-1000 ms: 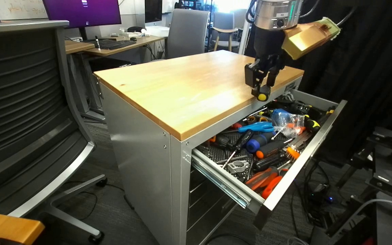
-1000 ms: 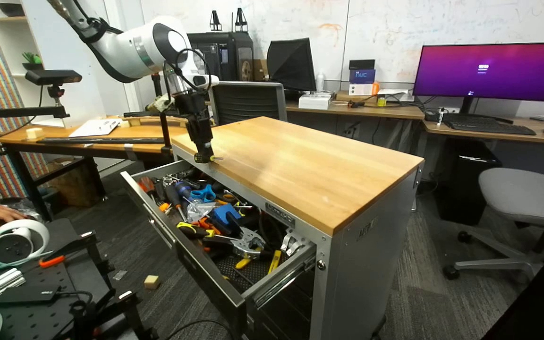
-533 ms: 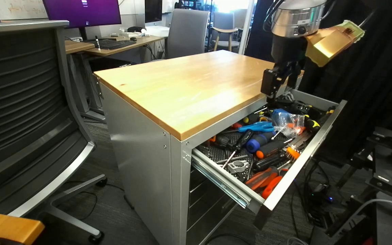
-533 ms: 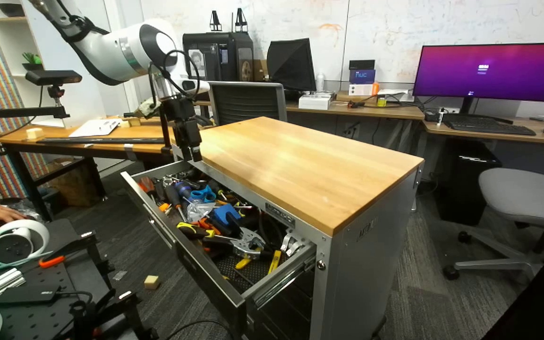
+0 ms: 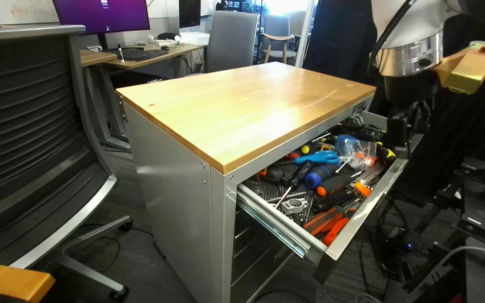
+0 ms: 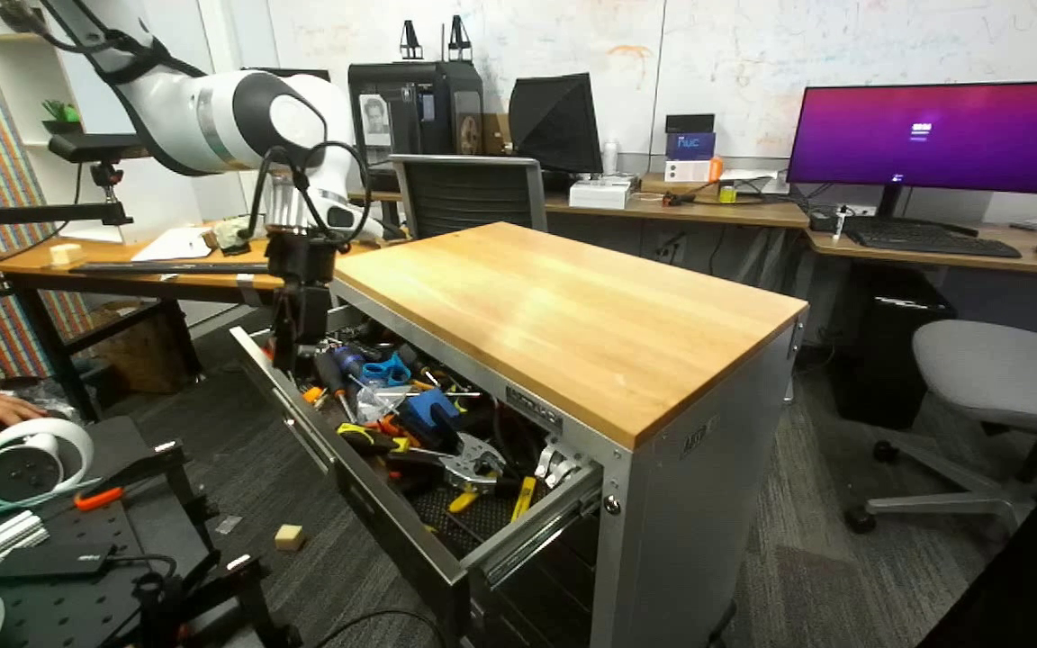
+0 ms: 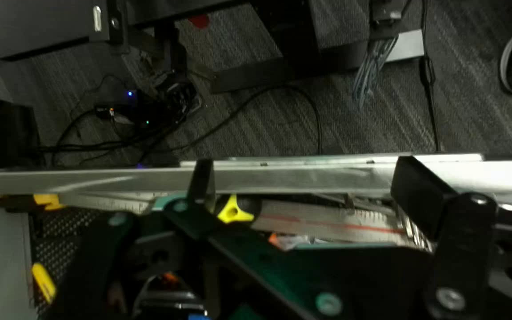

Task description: Put the screwdriver in the open drawer and then close the drawer

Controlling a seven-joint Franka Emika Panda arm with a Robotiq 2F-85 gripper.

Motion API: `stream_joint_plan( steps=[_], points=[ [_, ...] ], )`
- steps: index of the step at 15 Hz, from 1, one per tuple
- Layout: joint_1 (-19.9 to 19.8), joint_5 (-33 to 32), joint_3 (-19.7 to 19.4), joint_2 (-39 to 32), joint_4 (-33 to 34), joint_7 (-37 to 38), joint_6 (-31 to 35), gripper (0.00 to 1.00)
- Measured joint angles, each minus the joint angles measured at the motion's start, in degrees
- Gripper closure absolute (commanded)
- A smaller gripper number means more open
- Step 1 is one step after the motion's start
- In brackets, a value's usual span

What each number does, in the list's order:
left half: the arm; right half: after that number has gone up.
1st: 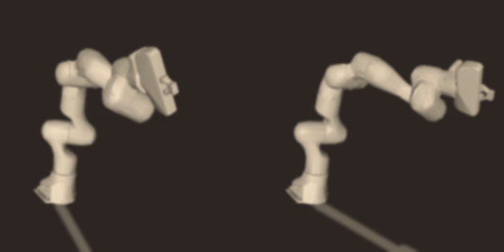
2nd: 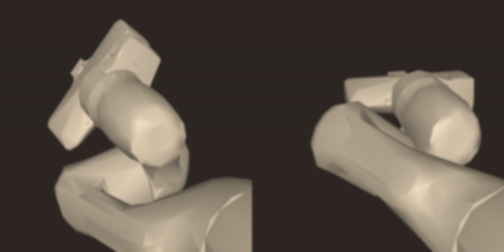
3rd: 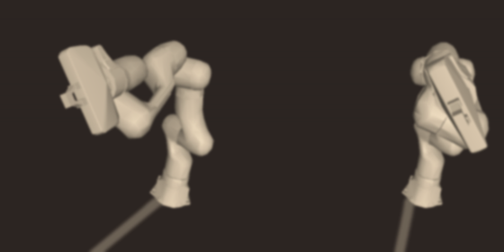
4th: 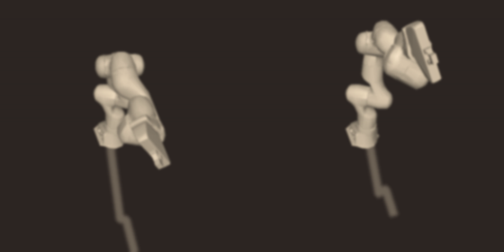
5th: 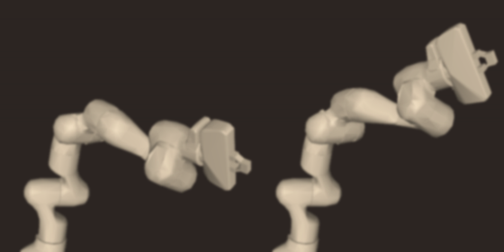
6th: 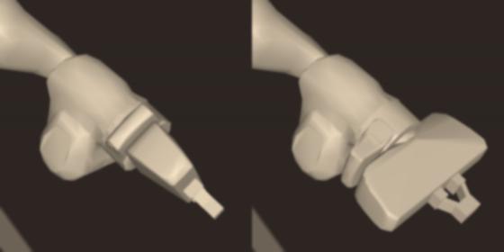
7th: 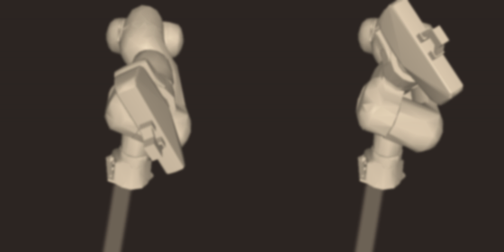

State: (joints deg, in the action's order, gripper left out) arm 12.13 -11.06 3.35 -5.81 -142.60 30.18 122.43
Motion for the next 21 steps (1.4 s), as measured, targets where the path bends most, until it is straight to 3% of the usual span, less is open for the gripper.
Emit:
stream_joint_plan(
  steps=[1,3,11,12,16,21],
  points=[
    [-0.6,0.3,0.0,-0.4,-0.8,-1.4,-0.5,0.25],
    [-1.5,0.3,0.0,-1.8,-1.6,-3.3,-0.9,0.34],
    [-1.8,-1.0,0.0,-10.0,1.7,-5.1,-0.4,0.95],
    [-1.7,-2.2,-0.1,-10.8,2.7,-4.8,0.1,1.00],
    [-0.4,-6.4,-0.2,-12.7,5.5,-3.0,1.1,1.00],
    [2.5,-17.1,-1.5,-15.4,10.1,4.2,3.1,1.00]
  ],
)
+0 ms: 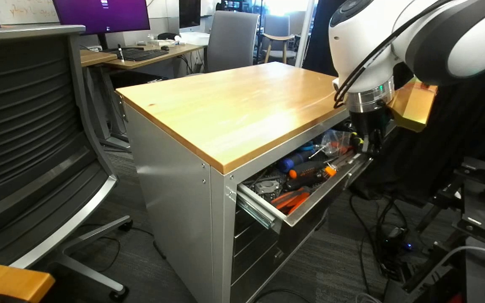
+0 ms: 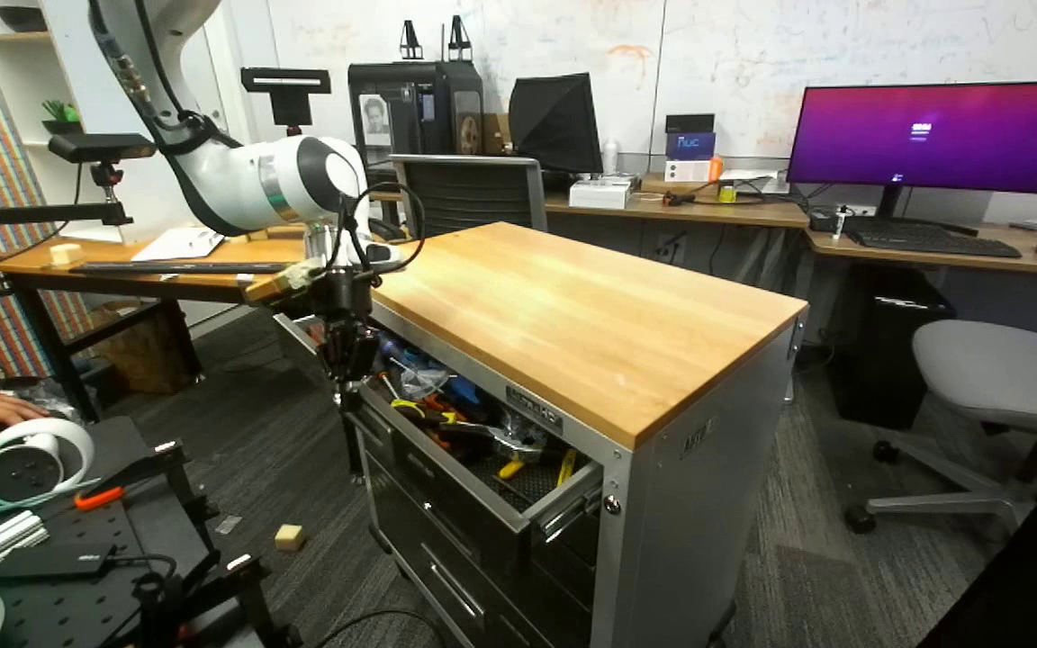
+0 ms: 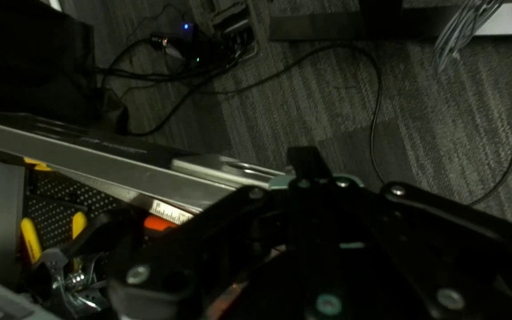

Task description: Put the screwdriver in the open drawer and then close the drawer

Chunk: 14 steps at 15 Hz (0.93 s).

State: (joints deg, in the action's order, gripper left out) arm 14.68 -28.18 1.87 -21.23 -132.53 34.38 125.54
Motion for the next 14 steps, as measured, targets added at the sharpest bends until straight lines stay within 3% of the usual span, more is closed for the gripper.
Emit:
stream_joint_plan(
  steps=[7,14],
  points=[
    [3.8,-17.4,-1.2,-3.1,4.3,15.7,4.0,1.00],
    [4.6,-33.1,-0.5,-2.8,4.4,35.4,7.4,1.00]
  ],
)
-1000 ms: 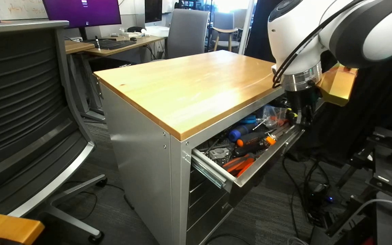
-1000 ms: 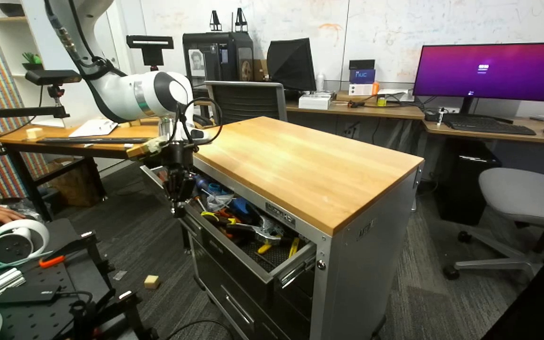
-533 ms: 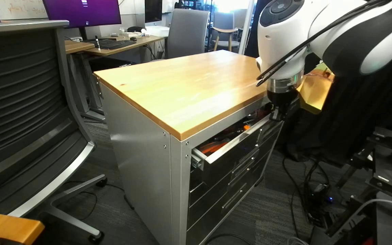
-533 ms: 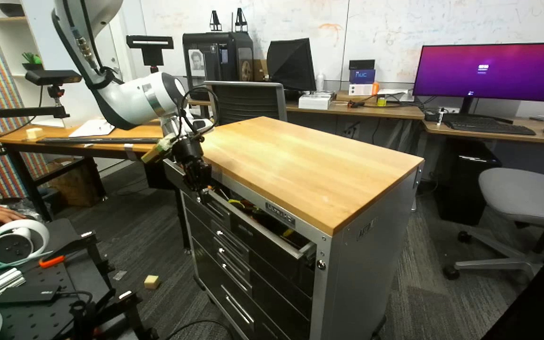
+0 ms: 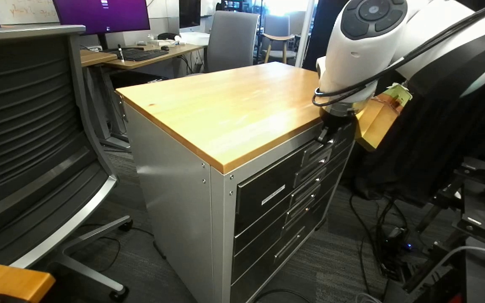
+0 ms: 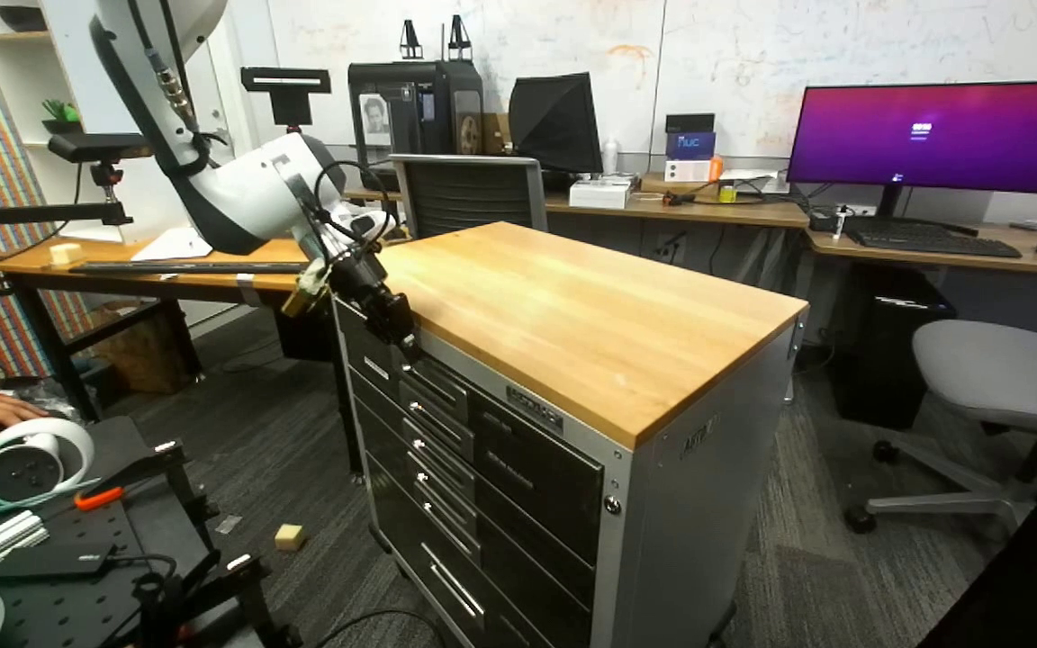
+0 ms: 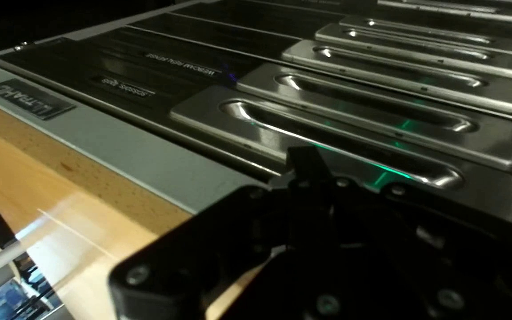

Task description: Put the screwdriver in the open drawer and then close the drawer

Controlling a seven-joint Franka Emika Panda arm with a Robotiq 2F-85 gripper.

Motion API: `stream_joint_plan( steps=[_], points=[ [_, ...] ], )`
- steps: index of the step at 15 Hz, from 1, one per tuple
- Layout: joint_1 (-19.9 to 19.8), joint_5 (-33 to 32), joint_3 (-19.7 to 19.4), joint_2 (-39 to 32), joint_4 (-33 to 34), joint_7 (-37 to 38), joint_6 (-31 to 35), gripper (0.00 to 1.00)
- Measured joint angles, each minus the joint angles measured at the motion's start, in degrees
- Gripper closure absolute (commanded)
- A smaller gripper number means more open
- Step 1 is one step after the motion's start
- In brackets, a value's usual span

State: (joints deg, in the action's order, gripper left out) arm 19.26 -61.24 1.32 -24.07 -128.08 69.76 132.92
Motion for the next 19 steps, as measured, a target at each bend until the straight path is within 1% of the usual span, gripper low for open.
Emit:
stream_joint_plan(
  steps=[2,3,4,5,6,8,9,10,11,12,14,17,19],
  points=[
    [0.0,-4.0,0.4,0.0,-0.2,5.6,-0.1,1.00],
    [0.0,-5.6,0.6,0.0,-0.6,8.3,-0.1,0.84],
    [0.0,-7.3,0.8,0.0,-1.0,11.0,-0.2,0.73],
    [-0.1,-8.5,1.1,0.1,-1.2,12.8,-0.4,0.68],
    [-0.4,-8.6,1.4,0.2,-1.3,13.2,-0.5,0.60],
    [-2.0,-7.7,2.6,1.6,-2.0,11.7,-0.6,0.44],
    [-3.1,-5.9,3.4,2.9,-2.4,8.8,-0.6,0.37],
    [-4.4,-3.2,4.4,4.8,-3.0,4.6,-0.5,0.28],
    [-6.3,-0.4,6.1,6.9,-3.9,0.1,0.0,0.22],
    [-8.6,2.5,8.4,8.9,-5.0,-4.1,0.6,0.13],
    [-13.3,9.2,13.2,12.5,-7.1,-12.8,1.4,0.01],
    [-19.5,21.2,21.1,16.3,-8.7,-25.5,1.5,0.00],
    [-22.5,30.1,26.2,18.3,-8.9,-34.0,1.3,0.00]
  ],
)
